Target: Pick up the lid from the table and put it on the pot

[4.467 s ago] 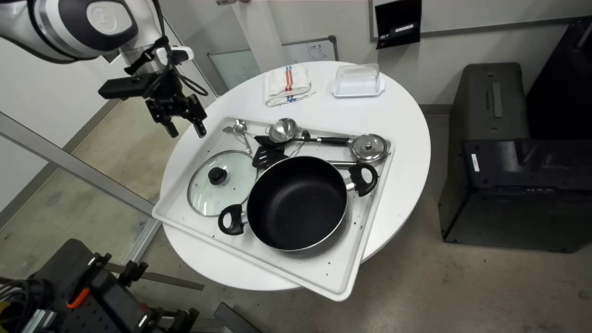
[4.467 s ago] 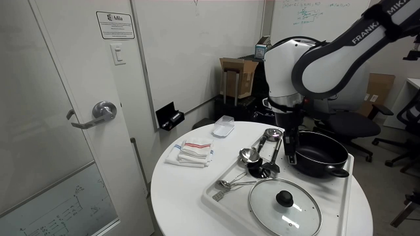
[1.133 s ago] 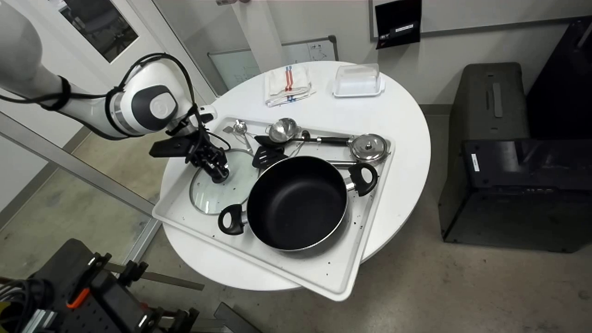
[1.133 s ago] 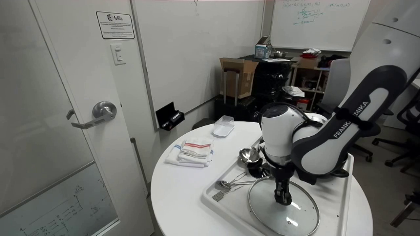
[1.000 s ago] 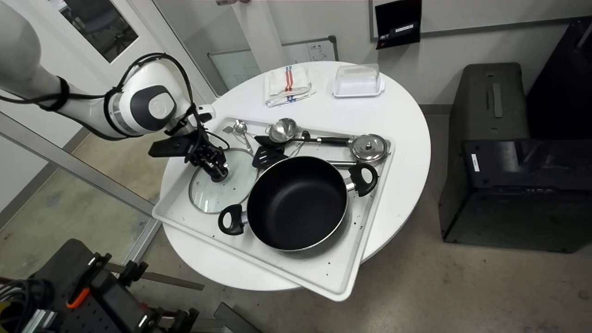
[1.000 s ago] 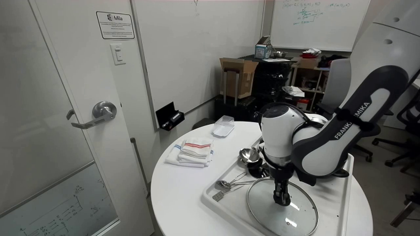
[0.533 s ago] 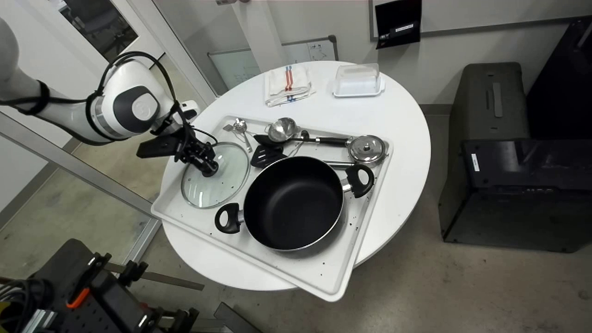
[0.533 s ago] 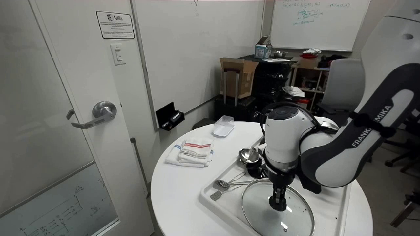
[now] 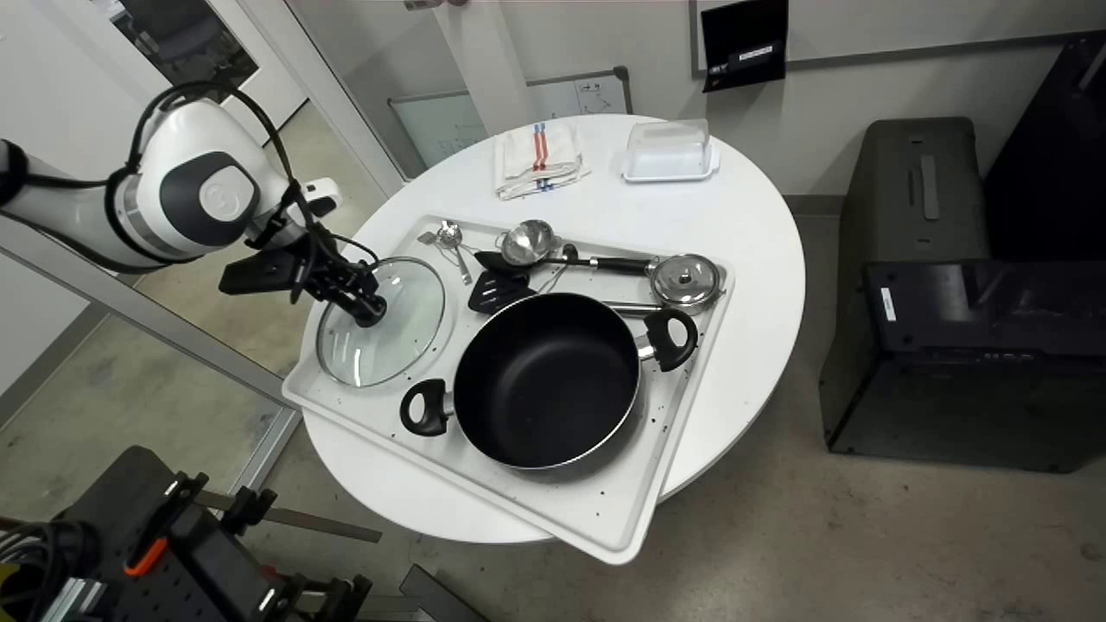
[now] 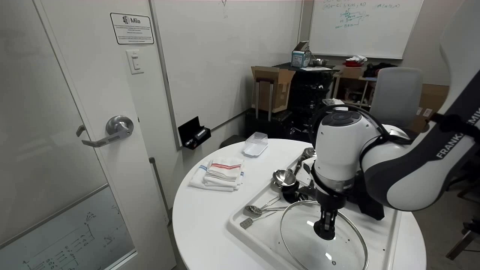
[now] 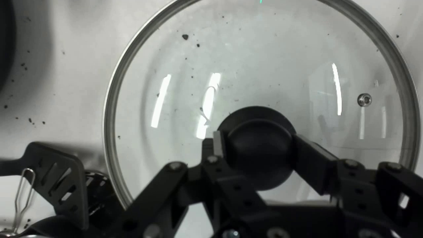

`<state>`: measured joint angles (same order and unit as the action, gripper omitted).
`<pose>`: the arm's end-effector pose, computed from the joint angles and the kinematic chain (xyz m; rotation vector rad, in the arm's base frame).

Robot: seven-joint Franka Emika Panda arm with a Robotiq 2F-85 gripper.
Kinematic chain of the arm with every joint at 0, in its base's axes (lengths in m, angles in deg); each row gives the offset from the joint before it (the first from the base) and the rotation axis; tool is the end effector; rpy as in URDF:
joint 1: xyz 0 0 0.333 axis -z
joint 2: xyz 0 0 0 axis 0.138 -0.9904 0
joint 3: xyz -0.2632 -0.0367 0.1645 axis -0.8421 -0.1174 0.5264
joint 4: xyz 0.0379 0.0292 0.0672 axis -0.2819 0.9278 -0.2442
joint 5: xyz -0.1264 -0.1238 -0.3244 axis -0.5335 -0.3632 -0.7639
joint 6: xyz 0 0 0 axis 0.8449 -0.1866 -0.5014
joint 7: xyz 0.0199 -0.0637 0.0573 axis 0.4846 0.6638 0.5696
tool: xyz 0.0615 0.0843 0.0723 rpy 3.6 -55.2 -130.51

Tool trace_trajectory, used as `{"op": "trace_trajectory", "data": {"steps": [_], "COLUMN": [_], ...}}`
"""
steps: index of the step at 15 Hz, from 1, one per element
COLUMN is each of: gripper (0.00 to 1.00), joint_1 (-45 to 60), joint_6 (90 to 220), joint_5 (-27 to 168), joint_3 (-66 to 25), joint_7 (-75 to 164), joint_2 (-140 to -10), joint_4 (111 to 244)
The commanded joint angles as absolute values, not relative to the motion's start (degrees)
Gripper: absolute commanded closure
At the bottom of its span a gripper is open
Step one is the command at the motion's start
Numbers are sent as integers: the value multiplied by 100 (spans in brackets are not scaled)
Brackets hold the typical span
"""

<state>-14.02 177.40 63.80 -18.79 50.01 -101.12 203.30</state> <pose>0.5099 0.1878 0.0573 2.9948 0.5073 -0.0902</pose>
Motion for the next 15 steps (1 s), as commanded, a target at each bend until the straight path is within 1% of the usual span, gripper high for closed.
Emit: {"op": "trace_trajectory", "data": {"steps": [1,9,15], "gripper": [74,74,74], "joint_1": [-1390,-843,-418], "joint_6": [17818,17743,17603], "joint_5": [6320,6420,6470], "joint_3": [-2019,-2095,-2085], "joint_7": [5232,5165,5146], "joint_2": [-9469,-8748,-8391], "joint_4": [20913,21481,21641]}}
